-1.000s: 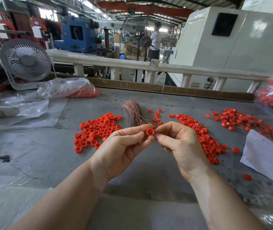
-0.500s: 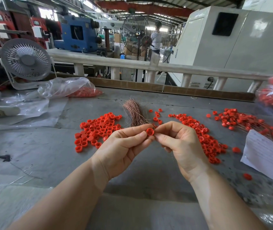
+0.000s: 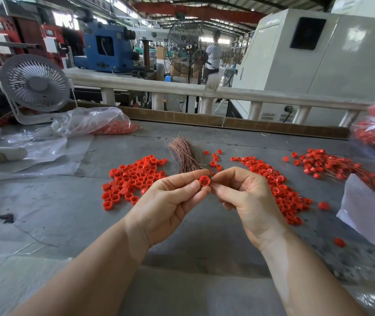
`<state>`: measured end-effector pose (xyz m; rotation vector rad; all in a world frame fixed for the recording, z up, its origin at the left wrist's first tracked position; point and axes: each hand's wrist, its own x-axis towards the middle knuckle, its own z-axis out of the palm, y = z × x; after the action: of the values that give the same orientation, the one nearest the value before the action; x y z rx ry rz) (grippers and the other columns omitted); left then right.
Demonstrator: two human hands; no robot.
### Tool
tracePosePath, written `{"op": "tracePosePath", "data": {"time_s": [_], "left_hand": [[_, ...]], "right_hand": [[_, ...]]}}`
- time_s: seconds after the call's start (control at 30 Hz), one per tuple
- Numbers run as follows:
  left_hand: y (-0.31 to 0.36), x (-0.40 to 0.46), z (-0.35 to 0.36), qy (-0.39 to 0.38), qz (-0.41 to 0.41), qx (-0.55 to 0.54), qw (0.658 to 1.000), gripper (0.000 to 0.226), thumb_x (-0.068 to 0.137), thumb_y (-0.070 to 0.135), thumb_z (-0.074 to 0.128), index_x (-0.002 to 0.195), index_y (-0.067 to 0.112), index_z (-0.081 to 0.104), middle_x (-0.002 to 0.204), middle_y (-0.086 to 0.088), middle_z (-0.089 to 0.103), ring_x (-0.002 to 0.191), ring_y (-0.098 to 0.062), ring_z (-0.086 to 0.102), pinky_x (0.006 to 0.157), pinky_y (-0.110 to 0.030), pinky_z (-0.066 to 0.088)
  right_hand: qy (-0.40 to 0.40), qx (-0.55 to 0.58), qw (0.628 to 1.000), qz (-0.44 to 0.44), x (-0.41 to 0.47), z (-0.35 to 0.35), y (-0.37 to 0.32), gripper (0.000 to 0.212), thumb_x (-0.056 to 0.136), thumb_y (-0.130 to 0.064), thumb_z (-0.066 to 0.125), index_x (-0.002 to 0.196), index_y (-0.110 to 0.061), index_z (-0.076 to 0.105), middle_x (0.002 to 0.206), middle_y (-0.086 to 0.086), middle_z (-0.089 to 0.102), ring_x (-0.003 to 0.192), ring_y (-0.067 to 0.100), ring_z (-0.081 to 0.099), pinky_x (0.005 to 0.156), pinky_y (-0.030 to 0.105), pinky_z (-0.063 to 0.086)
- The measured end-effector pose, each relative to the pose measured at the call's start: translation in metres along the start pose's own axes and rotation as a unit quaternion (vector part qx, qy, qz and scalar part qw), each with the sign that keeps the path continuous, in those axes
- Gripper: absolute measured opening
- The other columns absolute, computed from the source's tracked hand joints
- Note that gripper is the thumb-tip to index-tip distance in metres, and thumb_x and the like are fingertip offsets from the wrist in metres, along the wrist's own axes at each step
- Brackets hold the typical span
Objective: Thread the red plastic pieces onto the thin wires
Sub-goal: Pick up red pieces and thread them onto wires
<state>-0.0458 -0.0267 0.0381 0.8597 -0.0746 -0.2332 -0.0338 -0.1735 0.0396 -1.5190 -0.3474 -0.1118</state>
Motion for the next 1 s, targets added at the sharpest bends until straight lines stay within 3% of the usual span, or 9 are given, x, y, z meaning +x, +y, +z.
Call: {"op": "tracePosePath", "data": {"time_s": [0.43,0.77,1.0], "left_hand": [[-0.0014,0.0019,-0.0008,0.014,0.006,-0.018,1.000,0.020,0.069,0.001,0.056,0.072,0.005,0.075,0.076,-0.009,0.071,0.071,-0.011,0.070,0.060,-0.016,0.055],[-0.0008,0.0016,-0.0013,0.008,0.006,-0.052,0.999,0.019,0.068,0.001,0.056,0.072,0.004,0.075,0.078,-0.010,0.071,0.073,-0.012,0.070,0.060,-0.015,0.054],[-0.0022,0.0030,-0.0027,-0.002,0.006,-0.038,0.999,0.018,0.069,0.001,0.057,0.074,0.004,0.075,0.080,-0.012,0.071,0.075,-0.013,0.070,0.061,-0.016,0.055]], "right_hand": [[-0.003,-0.013,1.000,0.000,-0.0001,0.0004,0.0015,0.021,0.080,0.004,0.063,0.071,-0.015,0.066,0.060,0.000,0.061,0.053,0.007,0.050,0.046,0.017,0.038],[-0.012,-0.018,0.999,0.046,-0.0003,0.0006,0.0035,0.012,0.078,-0.003,0.069,0.077,-0.015,0.065,0.060,-0.003,0.067,0.056,0.007,0.060,0.052,0.016,0.046],[-0.006,-0.040,0.997,0.073,0.0004,0.0005,0.0048,0.010,0.075,-0.012,0.073,0.073,-0.016,0.065,0.059,-0.001,0.067,0.053,0.007,0.059,0.049,0.013,0.043]]}}
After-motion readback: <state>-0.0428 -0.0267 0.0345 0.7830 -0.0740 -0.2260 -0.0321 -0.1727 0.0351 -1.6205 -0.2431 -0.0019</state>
